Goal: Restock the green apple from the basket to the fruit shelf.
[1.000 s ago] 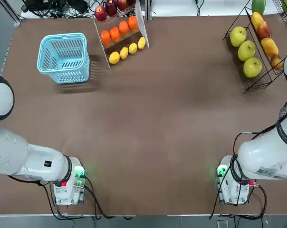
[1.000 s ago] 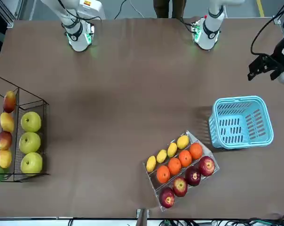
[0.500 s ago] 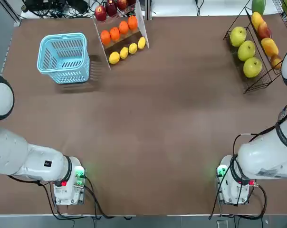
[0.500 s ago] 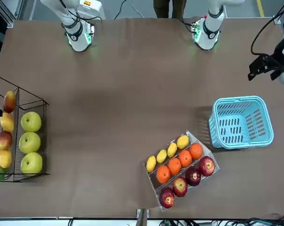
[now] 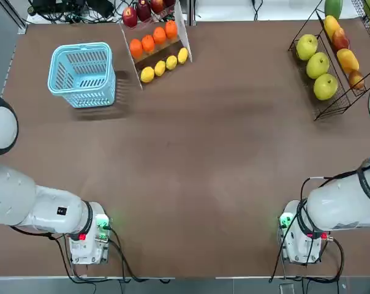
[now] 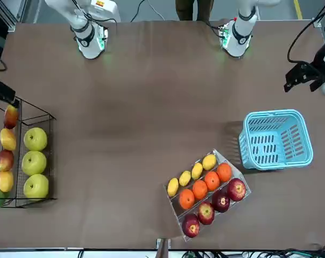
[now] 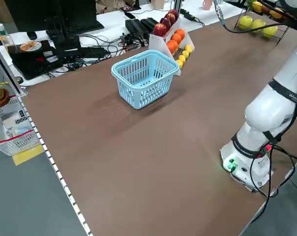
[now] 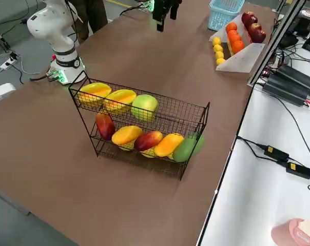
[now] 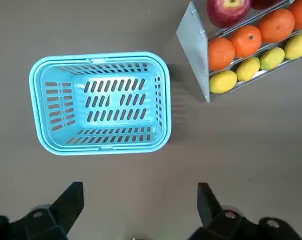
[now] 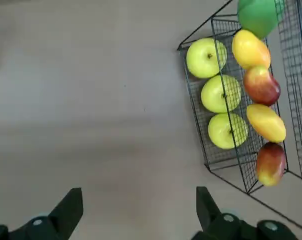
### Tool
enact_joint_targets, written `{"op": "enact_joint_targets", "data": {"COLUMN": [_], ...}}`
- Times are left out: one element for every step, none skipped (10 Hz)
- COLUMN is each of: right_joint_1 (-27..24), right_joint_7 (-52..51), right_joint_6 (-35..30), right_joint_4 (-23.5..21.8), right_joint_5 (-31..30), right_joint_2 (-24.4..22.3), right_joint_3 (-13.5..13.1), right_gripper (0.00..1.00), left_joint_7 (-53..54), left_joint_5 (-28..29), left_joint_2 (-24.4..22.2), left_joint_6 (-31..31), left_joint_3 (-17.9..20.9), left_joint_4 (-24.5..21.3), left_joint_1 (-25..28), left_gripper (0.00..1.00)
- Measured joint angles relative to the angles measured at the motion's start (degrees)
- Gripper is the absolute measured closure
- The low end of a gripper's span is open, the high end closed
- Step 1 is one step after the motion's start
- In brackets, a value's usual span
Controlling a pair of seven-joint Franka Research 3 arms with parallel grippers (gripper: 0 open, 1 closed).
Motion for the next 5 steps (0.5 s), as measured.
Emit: {"op": "enact_joint_targets", "data": {"right_joint_1": [0.2,0.5,0.8,1.2,1.7], "right_joint_7": [1.5,3.0,3.7,3.9,4.0], "right_joint_6": [0.1,0.2,0.3,0.5,1.4], "right_joint_4": [-2.0,-3.8,-5.3,-6.6,-8.2], "right_joint_5": [0.1,0.1,0.1,-0.5,-1.9], "right_joint_2": [-1.7,-3.1,-4.0,-4.7,-5.1], "right_joint_3": [0.0,0.1,0.1,0.1,0.1], "right_gripper": [0.00,0.00,0.00,0.00,0.00], "left_joint_7": [0.0,0.0,0.0,0.0,0.0], "left_joint_5": [0.0,0.0,0.0,0.0,0.0], "left_joint_2": [0.0,0.0,0.0,0.0,0.0], "left_joint_6": [0.0,0.0,0.0,0.1,0.2], "left_joint_3": [0.0,0.0,0.0,0.0,0.0], "left_joint_4": [0.0,0.0,0.0,0.0,0.0], "left_joint_1": [0.0,0.0,0.0,0.0,0.0], "left_gripper": [0.00,0.00,0.00,0.00,0.00]}}
